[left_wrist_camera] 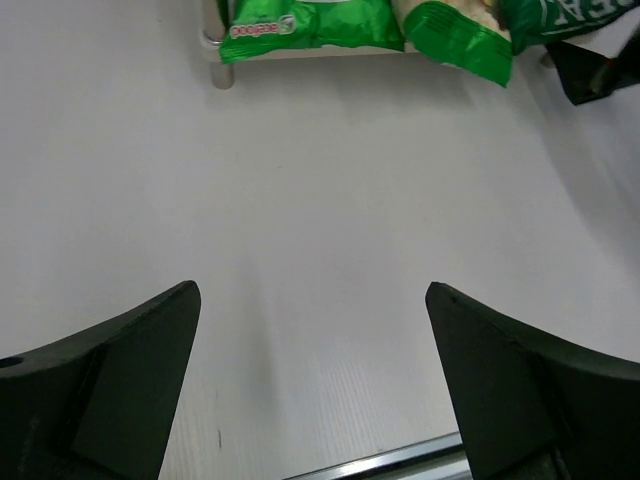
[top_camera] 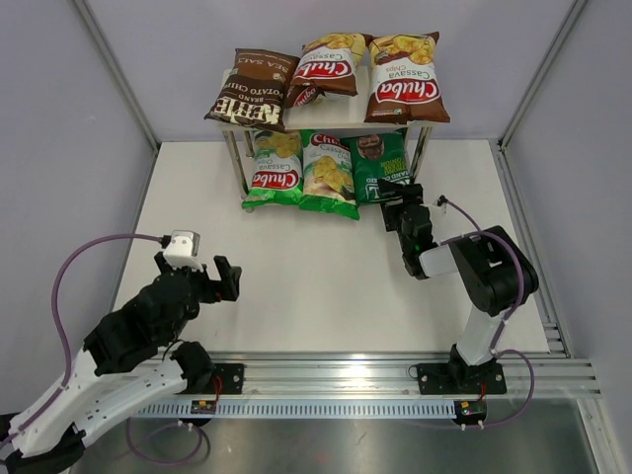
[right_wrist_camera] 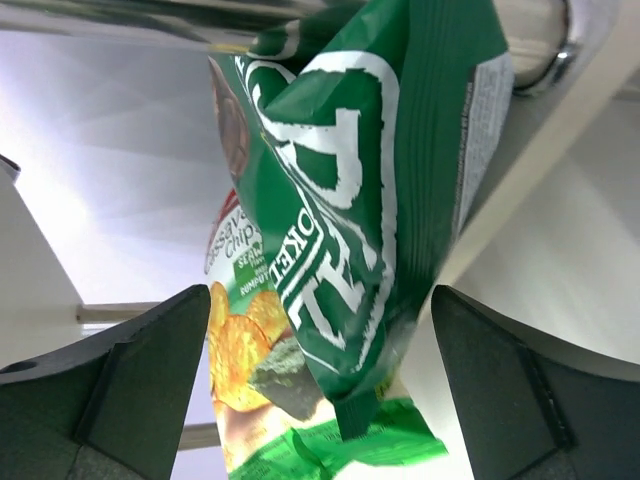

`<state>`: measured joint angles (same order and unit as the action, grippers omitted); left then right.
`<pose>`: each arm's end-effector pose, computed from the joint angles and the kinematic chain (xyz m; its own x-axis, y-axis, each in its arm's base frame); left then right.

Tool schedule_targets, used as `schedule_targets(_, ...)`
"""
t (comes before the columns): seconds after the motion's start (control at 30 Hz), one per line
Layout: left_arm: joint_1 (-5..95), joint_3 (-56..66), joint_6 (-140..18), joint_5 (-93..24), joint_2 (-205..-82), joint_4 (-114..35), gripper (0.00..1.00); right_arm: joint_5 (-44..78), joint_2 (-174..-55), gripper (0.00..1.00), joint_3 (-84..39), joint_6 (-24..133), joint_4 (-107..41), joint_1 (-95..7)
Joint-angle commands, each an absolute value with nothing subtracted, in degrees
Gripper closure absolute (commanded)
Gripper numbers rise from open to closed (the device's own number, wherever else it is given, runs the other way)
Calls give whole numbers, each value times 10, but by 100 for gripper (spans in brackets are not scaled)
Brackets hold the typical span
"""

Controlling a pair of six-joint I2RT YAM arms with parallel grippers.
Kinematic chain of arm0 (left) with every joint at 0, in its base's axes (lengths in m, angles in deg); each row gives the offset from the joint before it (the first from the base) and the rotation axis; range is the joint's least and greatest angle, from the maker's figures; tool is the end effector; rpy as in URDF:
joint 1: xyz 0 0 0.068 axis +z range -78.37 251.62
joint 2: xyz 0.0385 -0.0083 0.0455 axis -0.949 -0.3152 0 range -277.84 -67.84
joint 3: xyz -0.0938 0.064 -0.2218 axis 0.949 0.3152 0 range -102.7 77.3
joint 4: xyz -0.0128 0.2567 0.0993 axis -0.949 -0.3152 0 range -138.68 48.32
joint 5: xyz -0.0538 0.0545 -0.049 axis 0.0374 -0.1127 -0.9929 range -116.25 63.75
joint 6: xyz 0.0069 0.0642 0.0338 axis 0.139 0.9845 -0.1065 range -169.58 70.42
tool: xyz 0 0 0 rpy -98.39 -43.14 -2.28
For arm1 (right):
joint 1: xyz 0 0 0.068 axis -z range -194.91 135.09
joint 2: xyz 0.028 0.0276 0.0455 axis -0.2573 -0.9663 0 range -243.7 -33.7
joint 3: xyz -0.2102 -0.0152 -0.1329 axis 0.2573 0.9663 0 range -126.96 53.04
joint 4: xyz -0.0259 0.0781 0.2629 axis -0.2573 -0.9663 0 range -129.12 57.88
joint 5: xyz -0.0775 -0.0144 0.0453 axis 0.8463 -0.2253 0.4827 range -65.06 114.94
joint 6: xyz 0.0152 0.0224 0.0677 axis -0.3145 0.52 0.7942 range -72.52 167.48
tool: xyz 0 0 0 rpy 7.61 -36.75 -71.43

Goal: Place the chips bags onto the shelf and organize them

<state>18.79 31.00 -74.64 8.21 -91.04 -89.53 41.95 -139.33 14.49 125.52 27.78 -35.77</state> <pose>0.1046 -0.0813 0.3131 -0.3760 -0.0822 -0.9230 0.2069 0.9635 -0.1701 0.3538 0.1159 0.1116 -0.0919 0.9661 -0.2413 0.0999 0.2500 0.9631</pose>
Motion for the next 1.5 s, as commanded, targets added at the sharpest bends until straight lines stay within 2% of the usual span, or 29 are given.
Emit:
schedule_targets(0.0, 235, 289, -753, 96, -920, -884, 1, 424, -1336, 1, 161, 1229, 219, -361)
schedule_targets(0.23, 342, 291, -739, 55, -924, -866, 1, 403, -1227, 0, 191, 1157, 115, -357)
schedule_targets(0.5, 365, 293, -730, 94, -916, -858, 1, 425, -944, 1, 169, 917, -249, -350)
schedule_targets(0.67, 365, 302, -706, 97, -900, -829, 1, 384, -838, 1, 61, 741, -512, -350)
schedule_targets(0.83, 365, 296, -651, 71, -892, -817, 1, 420, -806, 1, -83, 666, -755, -351)
schedule_targets(0.93, 365, 290, -638, 93, -884, -825, 1, 442, -799, 0, -141, 657, -842, -350)
schedule_targets(1.23, 365, 358, -636, 112, -843, -781, 1, 357, -673, 1, -120, 617, -825, -350)
schedule_targets(1.47, 409, 394, -601, 50, -800, -743, 1, 364, -589, 0, -38, 602, -747, -350)
